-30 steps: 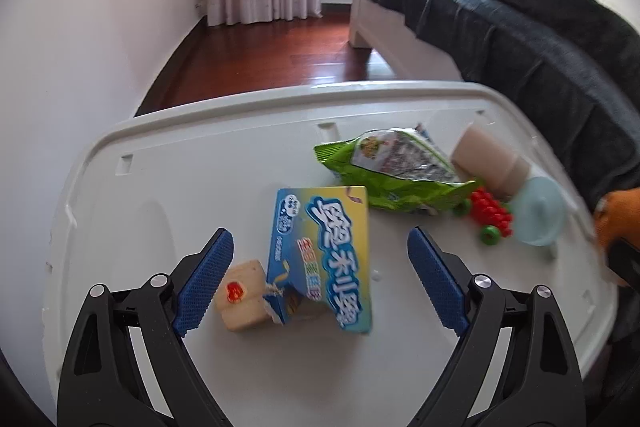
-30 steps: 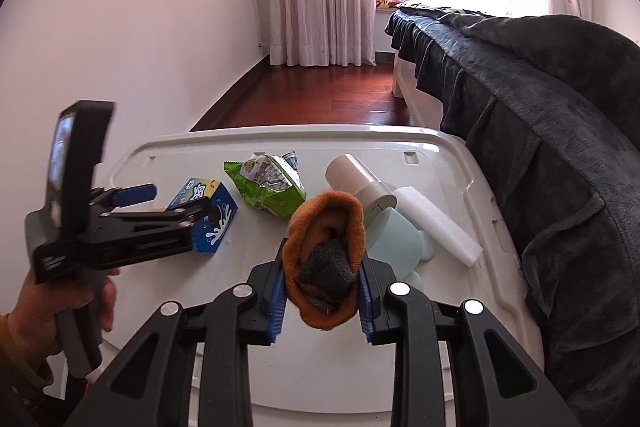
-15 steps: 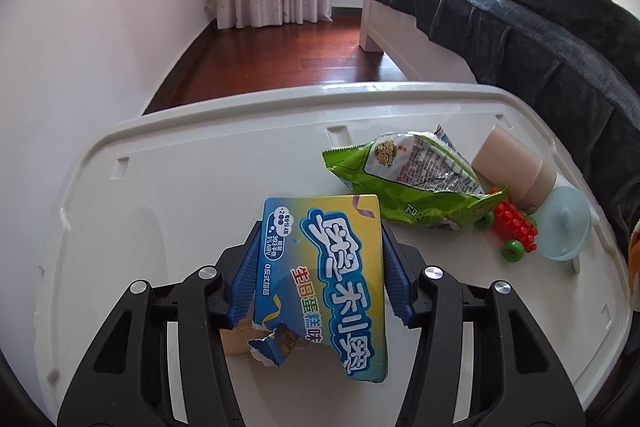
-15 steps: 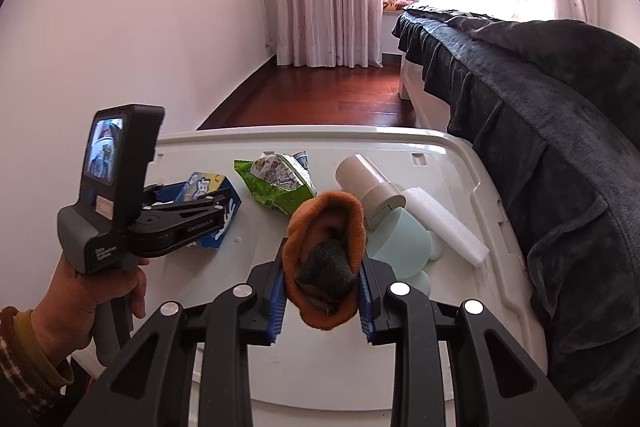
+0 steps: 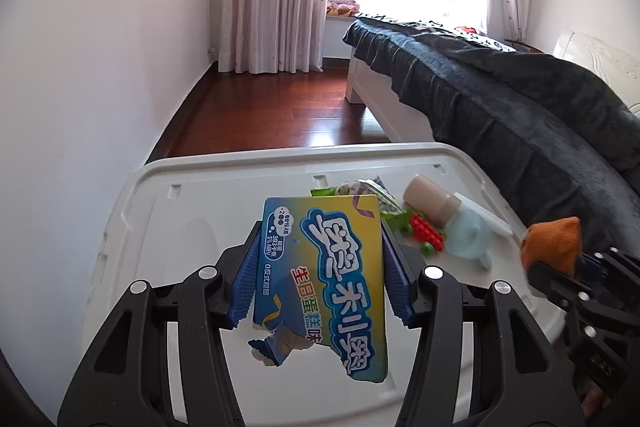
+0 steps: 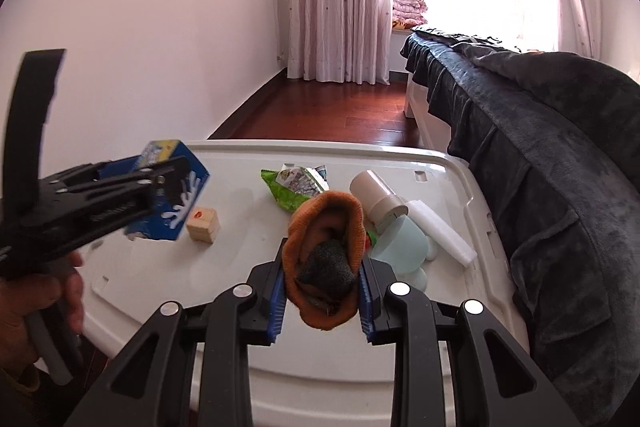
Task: Collect trash
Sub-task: 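Lower both tools over the bin, open them, and return above the table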
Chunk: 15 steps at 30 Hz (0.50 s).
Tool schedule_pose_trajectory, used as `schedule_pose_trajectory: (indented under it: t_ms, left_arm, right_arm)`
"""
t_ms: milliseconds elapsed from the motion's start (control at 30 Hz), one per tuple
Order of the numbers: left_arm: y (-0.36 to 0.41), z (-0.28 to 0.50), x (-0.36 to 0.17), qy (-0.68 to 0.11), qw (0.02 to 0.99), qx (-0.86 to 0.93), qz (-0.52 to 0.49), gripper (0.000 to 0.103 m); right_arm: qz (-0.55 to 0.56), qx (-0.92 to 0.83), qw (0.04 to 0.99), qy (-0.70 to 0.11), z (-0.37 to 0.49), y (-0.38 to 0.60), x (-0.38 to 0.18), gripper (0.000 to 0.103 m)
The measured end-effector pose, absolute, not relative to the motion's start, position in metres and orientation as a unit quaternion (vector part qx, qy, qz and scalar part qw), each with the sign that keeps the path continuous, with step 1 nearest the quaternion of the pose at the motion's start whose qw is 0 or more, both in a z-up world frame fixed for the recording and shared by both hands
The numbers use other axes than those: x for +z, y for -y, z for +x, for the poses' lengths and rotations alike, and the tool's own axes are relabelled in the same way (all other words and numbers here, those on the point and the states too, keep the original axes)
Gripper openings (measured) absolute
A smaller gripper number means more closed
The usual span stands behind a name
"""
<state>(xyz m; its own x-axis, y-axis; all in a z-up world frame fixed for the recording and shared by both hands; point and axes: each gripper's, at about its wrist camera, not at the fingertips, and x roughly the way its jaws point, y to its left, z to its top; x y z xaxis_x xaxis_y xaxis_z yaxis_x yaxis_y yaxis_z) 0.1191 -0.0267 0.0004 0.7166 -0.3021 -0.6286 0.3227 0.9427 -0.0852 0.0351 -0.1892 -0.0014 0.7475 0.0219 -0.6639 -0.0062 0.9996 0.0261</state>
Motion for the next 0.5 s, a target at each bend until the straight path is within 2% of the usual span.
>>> schedule_pose_trajectory:
  t_ms: [233, 500]
  left_arm:
    - [-0.002, 0.030, -0.015, -0.370, 0.915, -0.162, 0.011, 0.053]
    - [-0.020, -0.063, -0.073, -0.448, 0.879, -0.162, 0.017, 0.054]
  right_arm:
    - [0.035, 0.040, 0.917, -0.395, -0.028, 0.168, -0.020, 0.029]
    - [0.029, 0.055, 0.862, -0.504, -0.101, 0.137, -0.093, 0.031]
